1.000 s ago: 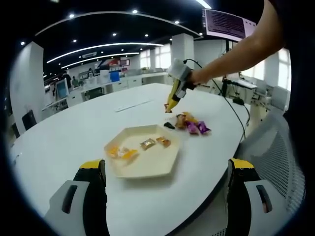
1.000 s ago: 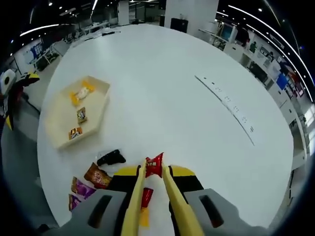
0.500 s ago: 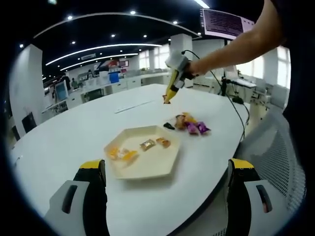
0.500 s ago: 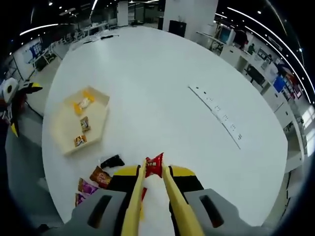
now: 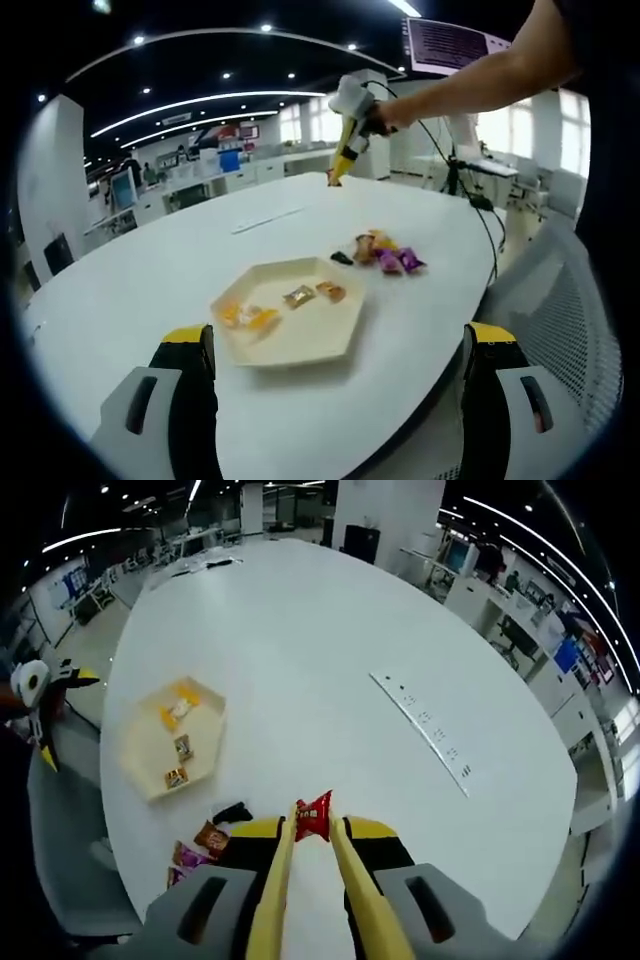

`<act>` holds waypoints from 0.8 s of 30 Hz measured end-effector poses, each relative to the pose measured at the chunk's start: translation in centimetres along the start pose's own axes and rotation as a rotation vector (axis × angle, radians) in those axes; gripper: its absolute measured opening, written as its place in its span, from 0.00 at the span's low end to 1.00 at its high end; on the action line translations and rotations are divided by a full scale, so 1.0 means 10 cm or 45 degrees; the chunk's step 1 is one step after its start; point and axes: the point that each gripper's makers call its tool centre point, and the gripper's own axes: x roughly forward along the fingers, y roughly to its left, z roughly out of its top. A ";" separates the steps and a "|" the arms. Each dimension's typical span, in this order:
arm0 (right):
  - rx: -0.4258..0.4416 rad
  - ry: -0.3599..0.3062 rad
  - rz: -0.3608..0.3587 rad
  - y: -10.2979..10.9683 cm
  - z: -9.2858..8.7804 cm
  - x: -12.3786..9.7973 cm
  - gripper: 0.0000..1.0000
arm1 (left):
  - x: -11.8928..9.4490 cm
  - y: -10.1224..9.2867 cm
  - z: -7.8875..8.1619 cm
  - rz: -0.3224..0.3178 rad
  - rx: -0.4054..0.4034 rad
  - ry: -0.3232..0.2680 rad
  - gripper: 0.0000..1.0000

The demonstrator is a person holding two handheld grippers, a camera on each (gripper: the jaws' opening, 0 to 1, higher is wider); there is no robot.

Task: Place the target food into the container with the food tongs after gripping and lifting it, then release it inside without dropping or visibly crushing the food.

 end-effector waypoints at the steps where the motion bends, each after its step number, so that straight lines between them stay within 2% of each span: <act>1: 0.006 -0.001 -0.002 -0.01 0.00 0.00 0.21 | 0.00 0.00 0.00 -0.002 0.000 0.001 0.99; 19: -0.005 0.001 -0.041 0.03 0.07 -0.10 0.21 | 0.00 -0.05 0.02 -0.023 0.015 -0.009 0.99; 24: -0.015 0.006 -0.037 0.11 0.10 -0.09 0.21 | 0.00 -0.05 0.02 -0.025 0.021 -0.012 0.99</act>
